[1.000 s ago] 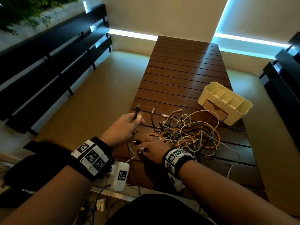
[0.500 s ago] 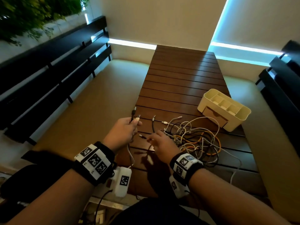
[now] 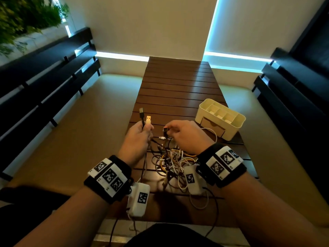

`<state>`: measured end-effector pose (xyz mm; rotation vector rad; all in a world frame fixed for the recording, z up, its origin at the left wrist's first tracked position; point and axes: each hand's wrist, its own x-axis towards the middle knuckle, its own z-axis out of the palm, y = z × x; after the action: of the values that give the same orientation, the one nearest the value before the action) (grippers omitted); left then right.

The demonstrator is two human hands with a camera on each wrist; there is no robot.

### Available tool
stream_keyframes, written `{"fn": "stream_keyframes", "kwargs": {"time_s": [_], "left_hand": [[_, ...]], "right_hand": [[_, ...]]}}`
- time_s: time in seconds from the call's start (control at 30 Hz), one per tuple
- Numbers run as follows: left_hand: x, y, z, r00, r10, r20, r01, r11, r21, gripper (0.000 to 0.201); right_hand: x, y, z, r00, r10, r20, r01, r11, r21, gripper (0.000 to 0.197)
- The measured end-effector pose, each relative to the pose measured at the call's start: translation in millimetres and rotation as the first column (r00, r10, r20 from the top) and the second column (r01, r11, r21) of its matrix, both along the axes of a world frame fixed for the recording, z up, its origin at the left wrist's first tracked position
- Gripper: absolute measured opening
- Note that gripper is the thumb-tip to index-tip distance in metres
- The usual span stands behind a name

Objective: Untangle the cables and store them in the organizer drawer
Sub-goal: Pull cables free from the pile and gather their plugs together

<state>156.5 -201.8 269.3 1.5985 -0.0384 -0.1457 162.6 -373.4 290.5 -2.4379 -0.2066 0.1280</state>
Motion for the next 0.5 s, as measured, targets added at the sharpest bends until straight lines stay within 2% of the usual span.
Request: {"fn": "stream_keyframes", "kwargs": {"time_s": [0.07, 0.13, 0.17, 0.33, 0.5], "left_hand": [[-2, -3, 0, 1.000, -0.002, 0.020, 0.003, 1.000, -0.009, 0.029], [-4, -6, -1, 0.999, 0.020, 0.036, -0.019, 1.000, -0.007, 0.030], [-5, -8, -1, 0.999, 0.034, 0.038, -0.034, 0.999, -0.009, 0.030], [-10, -20, 2, 0.993, 0.070, 0.091, -0.069, 0.998, -0.009, 0.030], [-12, -33, 4, 0.983, 0.090, 0.161, -0.096, 0.995, 0.028, 0.029]], "right_hand": [[-8, 0, 7, 0.999, -0.013, 0.047, 0.004, 0.982, 0.190, 0.020], [-13, 1, 13, 0.999, -0.022, 0.050, 0.000, 0.917, 0.400, 0.017], [-15, 1, 14, 0.998, -0.027, 0.053, 0.000, 0.890, 0.457, 0.015], [-18, -5, 14, 0.997, -0.050, 0.052, 0.012, 0.827, 0.563, 0.014], [-19, -10, 11, 0.998, -0.047, 0.042, 0.015, 0.823, 0.568, 0.013]]}}
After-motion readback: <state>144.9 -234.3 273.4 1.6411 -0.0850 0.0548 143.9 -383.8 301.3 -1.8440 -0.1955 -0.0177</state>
